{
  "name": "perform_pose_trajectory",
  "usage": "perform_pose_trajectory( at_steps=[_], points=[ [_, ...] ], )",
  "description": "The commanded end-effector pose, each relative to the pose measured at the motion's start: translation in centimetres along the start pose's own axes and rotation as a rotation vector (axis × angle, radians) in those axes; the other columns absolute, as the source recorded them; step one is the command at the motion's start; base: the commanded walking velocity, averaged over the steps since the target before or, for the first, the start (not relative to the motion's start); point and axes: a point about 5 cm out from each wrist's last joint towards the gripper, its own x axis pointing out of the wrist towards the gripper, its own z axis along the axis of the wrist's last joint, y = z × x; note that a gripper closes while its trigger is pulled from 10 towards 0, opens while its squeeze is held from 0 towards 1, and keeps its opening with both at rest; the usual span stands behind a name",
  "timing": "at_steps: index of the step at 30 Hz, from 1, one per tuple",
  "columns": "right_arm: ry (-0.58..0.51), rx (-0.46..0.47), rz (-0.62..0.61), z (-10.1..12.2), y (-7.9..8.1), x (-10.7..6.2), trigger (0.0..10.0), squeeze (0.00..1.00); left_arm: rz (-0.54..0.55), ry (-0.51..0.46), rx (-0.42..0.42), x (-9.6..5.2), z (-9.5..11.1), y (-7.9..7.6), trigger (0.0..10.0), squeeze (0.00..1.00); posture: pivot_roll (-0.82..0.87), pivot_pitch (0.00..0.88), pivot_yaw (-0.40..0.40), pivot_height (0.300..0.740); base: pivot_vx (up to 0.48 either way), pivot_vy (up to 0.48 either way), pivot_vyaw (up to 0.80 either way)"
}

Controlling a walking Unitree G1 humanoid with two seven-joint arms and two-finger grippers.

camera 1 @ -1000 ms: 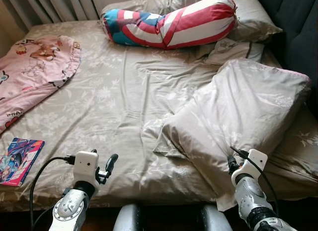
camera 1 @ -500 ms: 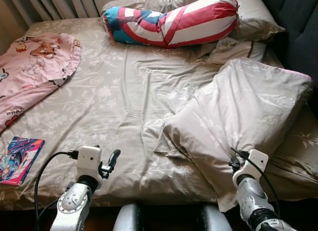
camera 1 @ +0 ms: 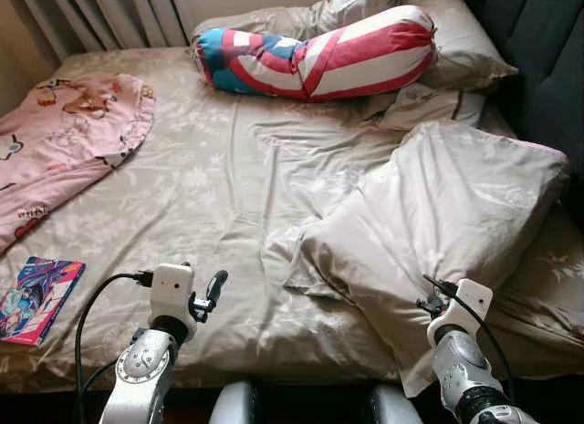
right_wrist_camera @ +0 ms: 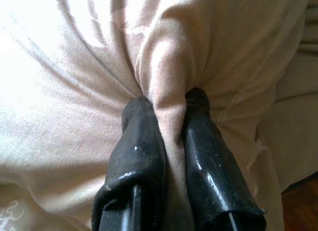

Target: Clean up the room

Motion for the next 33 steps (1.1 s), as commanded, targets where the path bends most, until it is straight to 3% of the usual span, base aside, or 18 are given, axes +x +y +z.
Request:
perform_pose_trajectory(
  at_steps=[1, 10, 11, 13, 14, 16, 17, 19, 23, 24, 29, 33],
  points=[
    [0.115, -0.001, -0.024, -2.8, -0.5, -0.7, 0.0, 0.0, 0.009, 0.011, 0.008, 0.1, -0.3, 0.1, 10.0, 0.0, -0.02, 0.05, 0.076, 0.629, 0.0, 0.0, 0.0],
    [0.065, -0.036, -0.054, -1.5, -0.8, -0.3, 0.0, 0.0, 0.018, 0.002, 0.003, 0.6, -0.3, 0.3, 10.0, 0.0, -0.02, 0.047, 0.073, 0.629, 0.0, 0.0, 0.0],
    [0.039, -0.025, -0.069, -0.8, -1.1, -0.2, 4.5, 0.0, 0.019, 0.001, 0.003, 0.7, -0.3, 0.3, 10.0, 0.0, -0.03, 0.042, 0.072, 0.629, 0.0, 0.0, 0.0],
    [0.021, -0.017, -0.08, -0.2, -1.2, 0.0, 4.5, 0.0, 0.02, 0.0, 0.003, 0.7, -0.3, 0.3, 10.0, 0.0, -0.03, 0.041, 0.072, 0.629, 0.0, 0.0, 0.0],
    [-0.004, -0.015, -0.102, 0.5, -1.6, 0.1, 10.0, 0.0, 0.022, -0.002, 0.003, 0.8, -0.3, 0.3, 10.0, 0.0, -0.03, 0.041, 0.072, 0.629, 0.0, 0.0, 0.0],
    [-0.067, -0.029, -0.153, 2.4, -2.6, 0.3, 10.0, 0.0, 0.023, -0.004, 0.002, 0.9, -0.2, 0.3, 10.0, 0.0, -0.04, 0.039, 0.076, 0.629, 0.0, 0.0, 0.0],
    [-0.147, -0.059, -0.204, 4.8, -3.7, 0.5, 10.0, 0.0, 0.024, -0.005, 0.001, 1.0, -0.3, 0.3, 10.0, 0.0, -0.04, 0.038, 0.077, 0.629, 0.0, 0.0, 0.0],
    [-0.17, -0.068, -0.217, 5.5, -4.1, 0.5, 10.0, 0.0, 0.024, -0.005, 0.001, 1.1, -0.3, 0.3, 10.0, 0.0, -0.04, 0.038, 0.077, 0.629, 0.0, 0.0, 0.0],
    [-0.355, -0.055, -0.358, 12.2, -7.5, -0.1, 10.0, 0.0, 0.021, -0.008, -0.002, 1.2, -0.3, 0.3, 10.0, 0.0, -0.05, 0.038, 0.08, 0.629, 0.0, 0.0, 0.0],
    [-0.355, -0.055, -0.358, 12.2, -7.5, -0.1, 10.0, 0.0, 0.021, -0.008, -0.002, 1.2, -0.3, 0.3, 10.0, 0.0, -0.05, 0.038, 0.08, 0.629, 0.0, 0.0, 0.0],
    [-0.504, -0.016, -0.452, 18.1, -10.4, -1.7, 10.0, 0.0, 0.019, -0.008, -0.002, 1.3, -0.4, 0.3, 10.0, 0.0, -0.06, 0.039, 0.083, 0.629, 0.0, 0.0, 0.0],
    [-0.565, -0.035, -0.621, 21.3, -13.9, -3.7, 10.0, 0.0, 0.02, -0.006, -0.004, 1.3, -0.5, 0.3, 10.0, 0.0, -0.07, 0.042, 0.088, 0.629, 0.0, 0.0, 0.0]
  ],
)
